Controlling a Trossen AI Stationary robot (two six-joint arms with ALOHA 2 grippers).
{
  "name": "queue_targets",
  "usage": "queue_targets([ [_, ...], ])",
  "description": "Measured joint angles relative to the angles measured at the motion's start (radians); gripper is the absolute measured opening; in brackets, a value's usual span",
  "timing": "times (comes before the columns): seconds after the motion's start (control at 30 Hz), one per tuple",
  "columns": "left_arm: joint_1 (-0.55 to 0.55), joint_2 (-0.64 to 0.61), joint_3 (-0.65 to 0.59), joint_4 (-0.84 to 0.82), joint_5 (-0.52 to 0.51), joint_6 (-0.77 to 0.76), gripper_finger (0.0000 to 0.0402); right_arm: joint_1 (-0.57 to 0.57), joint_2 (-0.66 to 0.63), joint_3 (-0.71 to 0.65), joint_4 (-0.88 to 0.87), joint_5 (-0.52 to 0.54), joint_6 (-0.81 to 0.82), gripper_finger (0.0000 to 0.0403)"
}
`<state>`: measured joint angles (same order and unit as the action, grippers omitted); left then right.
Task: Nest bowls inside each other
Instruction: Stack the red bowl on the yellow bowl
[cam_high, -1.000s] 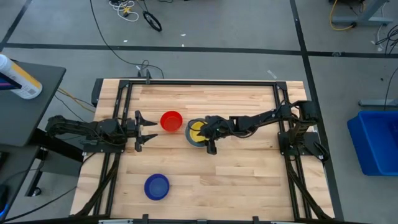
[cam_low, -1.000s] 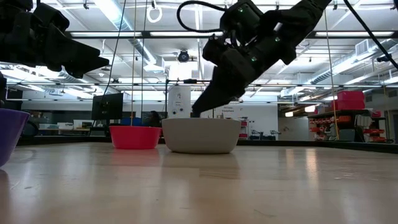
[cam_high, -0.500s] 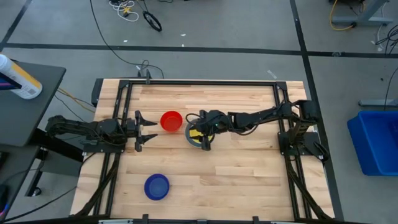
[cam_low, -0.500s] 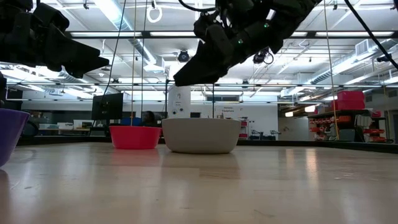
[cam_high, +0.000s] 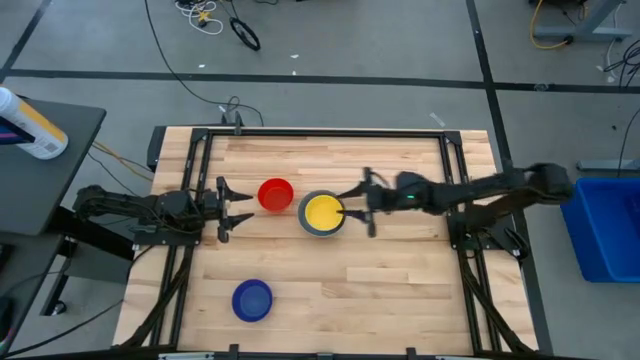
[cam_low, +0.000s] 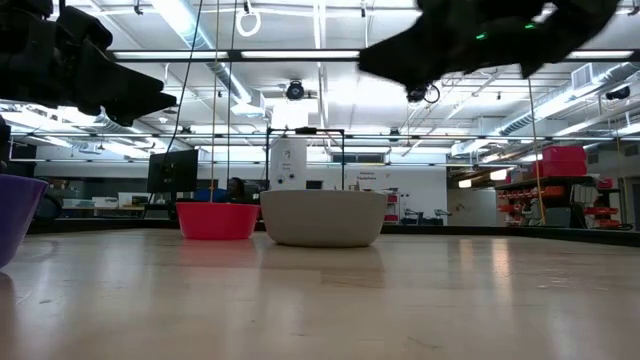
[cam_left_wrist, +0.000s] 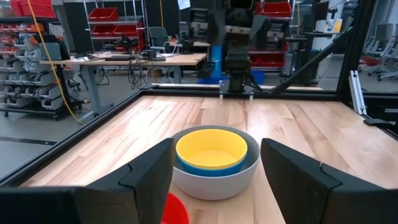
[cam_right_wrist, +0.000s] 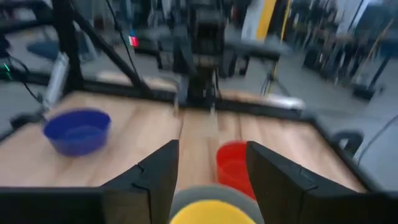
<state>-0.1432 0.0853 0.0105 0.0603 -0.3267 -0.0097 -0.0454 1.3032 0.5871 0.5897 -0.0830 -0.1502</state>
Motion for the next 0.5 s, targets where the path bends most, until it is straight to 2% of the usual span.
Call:
queue_targets([
  [0.2, 0.0, 0.001, -0.002, 0.004, -0.003, -0.001, 0.0247, -0.002, -0.226, -0.194, -0.007, 0.056, 0.011, 0.0197],
  [0.5, 0.0, 0.019, -0.003, 0.007, -0.019, -0.005, 0.0247, -0.002, -0.458, -0.391, -0.054, 0.108, 0.018, 0.0172],
])
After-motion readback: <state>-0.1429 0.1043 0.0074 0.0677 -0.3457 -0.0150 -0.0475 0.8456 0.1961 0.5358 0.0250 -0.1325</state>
